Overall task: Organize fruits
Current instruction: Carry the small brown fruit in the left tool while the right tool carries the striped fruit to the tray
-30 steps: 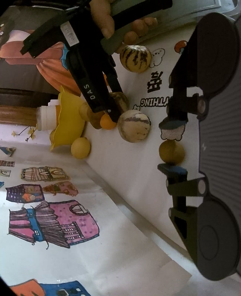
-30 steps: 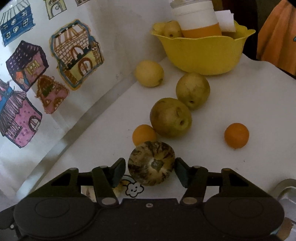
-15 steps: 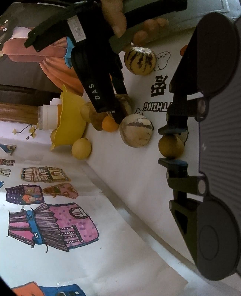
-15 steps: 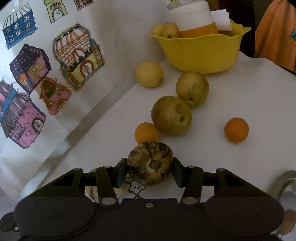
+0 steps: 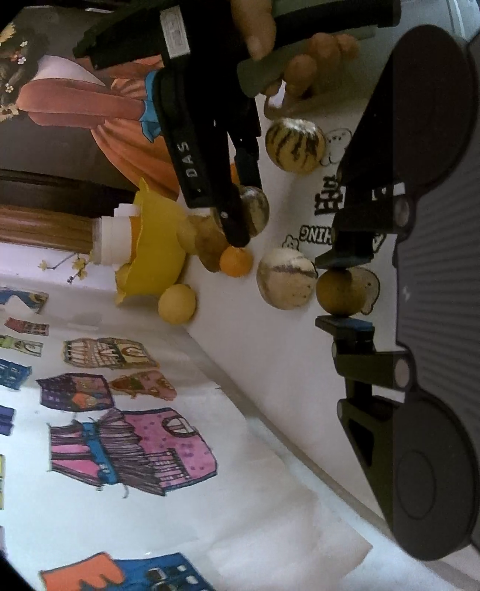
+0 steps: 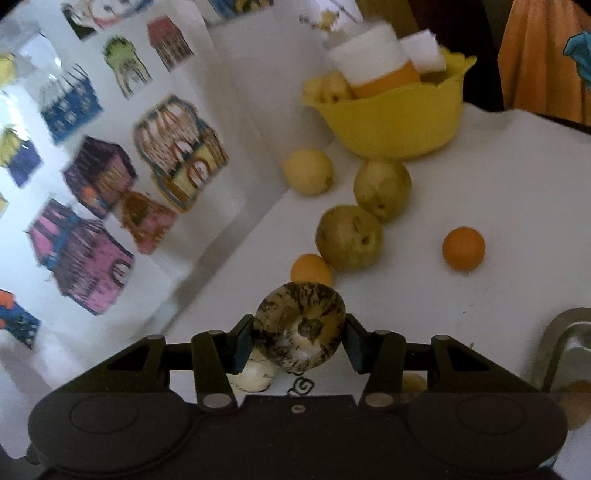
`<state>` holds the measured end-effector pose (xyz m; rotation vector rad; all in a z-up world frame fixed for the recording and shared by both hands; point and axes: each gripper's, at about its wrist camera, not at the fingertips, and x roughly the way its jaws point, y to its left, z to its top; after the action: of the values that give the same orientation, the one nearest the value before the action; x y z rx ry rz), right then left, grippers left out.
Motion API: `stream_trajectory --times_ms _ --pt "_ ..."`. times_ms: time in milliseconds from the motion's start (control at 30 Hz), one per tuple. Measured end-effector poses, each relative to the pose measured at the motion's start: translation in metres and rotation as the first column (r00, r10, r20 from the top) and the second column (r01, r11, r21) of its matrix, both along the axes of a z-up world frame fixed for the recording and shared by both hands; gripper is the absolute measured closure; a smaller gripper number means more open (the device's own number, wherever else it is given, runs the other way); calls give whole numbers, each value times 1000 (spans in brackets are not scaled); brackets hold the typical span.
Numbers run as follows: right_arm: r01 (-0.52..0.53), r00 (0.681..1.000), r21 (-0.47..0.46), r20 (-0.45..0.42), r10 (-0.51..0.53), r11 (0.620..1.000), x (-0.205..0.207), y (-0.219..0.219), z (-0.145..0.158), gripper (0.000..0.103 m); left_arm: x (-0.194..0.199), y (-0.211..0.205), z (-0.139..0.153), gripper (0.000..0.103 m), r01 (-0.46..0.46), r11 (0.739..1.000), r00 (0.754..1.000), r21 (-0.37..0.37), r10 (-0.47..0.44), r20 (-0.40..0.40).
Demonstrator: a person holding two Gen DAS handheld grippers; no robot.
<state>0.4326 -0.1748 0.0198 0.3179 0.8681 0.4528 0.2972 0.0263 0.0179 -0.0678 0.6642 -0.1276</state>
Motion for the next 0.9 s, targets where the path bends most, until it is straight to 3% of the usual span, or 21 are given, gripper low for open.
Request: stream_trajectory --times_ms 300,567,900 --pt "26 998 49 52 -29 998 -46 -39 45 51 -27 -25 25 74 56 998 998 -9 -56 23" --pt "100 991 36 82 -103 994 -91 -102 66 51 -51 -72 39 74 150 987 988 -55 -147 55" --pt "179 980 18 84 -180 984 -145 -174 53 51 -69 -134 24 74 262 959 965 -104 -261 23"
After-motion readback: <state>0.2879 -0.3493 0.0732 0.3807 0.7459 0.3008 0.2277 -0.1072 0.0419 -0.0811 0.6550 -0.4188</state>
